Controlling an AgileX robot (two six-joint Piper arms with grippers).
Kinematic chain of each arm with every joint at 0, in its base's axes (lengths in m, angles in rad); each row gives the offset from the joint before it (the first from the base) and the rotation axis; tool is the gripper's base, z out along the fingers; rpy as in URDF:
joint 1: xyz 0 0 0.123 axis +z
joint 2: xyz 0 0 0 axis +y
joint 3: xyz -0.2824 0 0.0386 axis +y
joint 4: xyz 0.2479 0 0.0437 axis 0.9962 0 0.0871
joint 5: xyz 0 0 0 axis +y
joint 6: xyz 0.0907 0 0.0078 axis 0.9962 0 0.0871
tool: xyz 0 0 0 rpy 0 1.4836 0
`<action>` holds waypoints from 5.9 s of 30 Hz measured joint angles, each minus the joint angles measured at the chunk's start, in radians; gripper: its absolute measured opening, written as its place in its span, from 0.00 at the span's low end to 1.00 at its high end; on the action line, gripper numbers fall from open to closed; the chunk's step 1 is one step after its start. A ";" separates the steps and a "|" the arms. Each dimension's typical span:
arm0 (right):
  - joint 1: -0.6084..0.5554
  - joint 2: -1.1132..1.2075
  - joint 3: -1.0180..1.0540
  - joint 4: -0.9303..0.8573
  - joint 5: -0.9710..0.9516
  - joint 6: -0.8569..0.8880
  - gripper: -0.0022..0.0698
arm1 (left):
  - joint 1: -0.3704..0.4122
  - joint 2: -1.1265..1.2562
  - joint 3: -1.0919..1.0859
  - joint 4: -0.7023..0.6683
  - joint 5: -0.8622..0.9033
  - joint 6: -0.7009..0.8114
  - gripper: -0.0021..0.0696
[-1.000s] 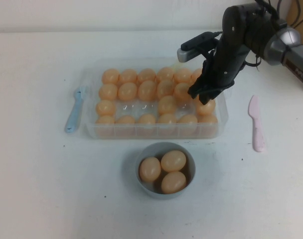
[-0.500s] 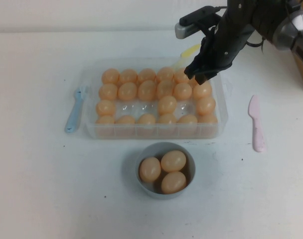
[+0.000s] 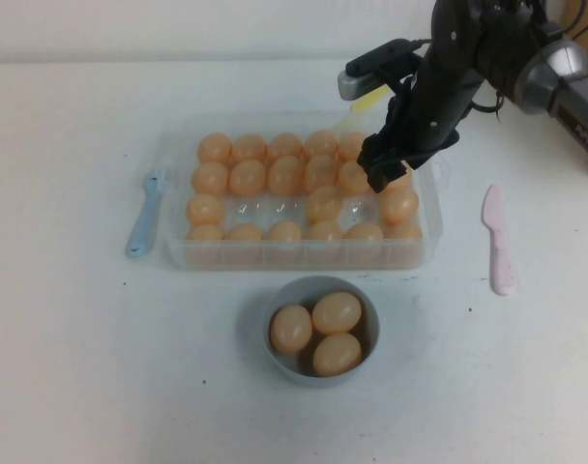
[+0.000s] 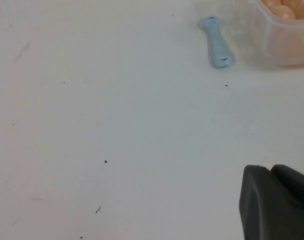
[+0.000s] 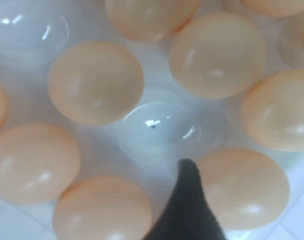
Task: Take an egg out of the egg box
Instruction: Pick up the egg from the plastic box, then place the egg in the bowl
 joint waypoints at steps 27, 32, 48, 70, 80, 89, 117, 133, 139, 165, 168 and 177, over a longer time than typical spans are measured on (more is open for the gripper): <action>0.000 -0.020 0.001 0.003 0.000 0.074 0.65 | 0.000 0.000 0.000 0.000 0.000 0.000 0.02; 0.000 -0.031 0.001 0.003 0.000 0.095 0.65 | 0.000 0.000 0.000 0.000 0.000 0.000 0.02; 0.023 -0.031 0.001 -0.003 0.000 0.249 0.63 | 0.000 0.000 0.000 0.000 0.000 0.000 0.02; 0.041 -0.031 0.136 -0.119 -0.002 0.399 0.63 | 0.000 0.000 0.000 0.000 0.000 0.000 0.02; 0.043 -0.023 0.136 -0.138 -0.006 0.444 0.63 | 0.000 0.000 0.000 0.000 0.000 0.000 0.02; 0.043 -0.017 0.136 -0.138 -0.008 0.461 0.63 | 0.000 0.000 0.000 0.000 0.000 0.000 0.02; 0.043 0.037 0.123 -0.132 -0.066 0.451 0.61 | 0.000 0.000 0.000 0.000 0.000 0.000 0.02; 0.049 0.027 -0.067 -0.148 -0.002 0.431 0.54 | 0.000 0.000 0.000 0.000 0.000 0.000 0.02; 0.110 -0.086 -0.059 -0.098 0.000 0.335 0.54 | 0.000 0.000 0.000 0.000 0.000 0.000 0.02; 0.387 -0.339 0.570 -0.027 -0.147 0.205 0.54 | 0.000 0.000 0.000 0.000 0.000 0.000 0.02; 0.387 -0.339 0.570 -0.030 -0.150 0.203 0.62 | 0.000 0.000 0.000 0.000 0.000 0.000 0.02; 0.387 -0.327 0.570 -0.034 -0.138 0.200 0.67 | 0.000 0.000 0.000 0.000 0.000 0.000 0.02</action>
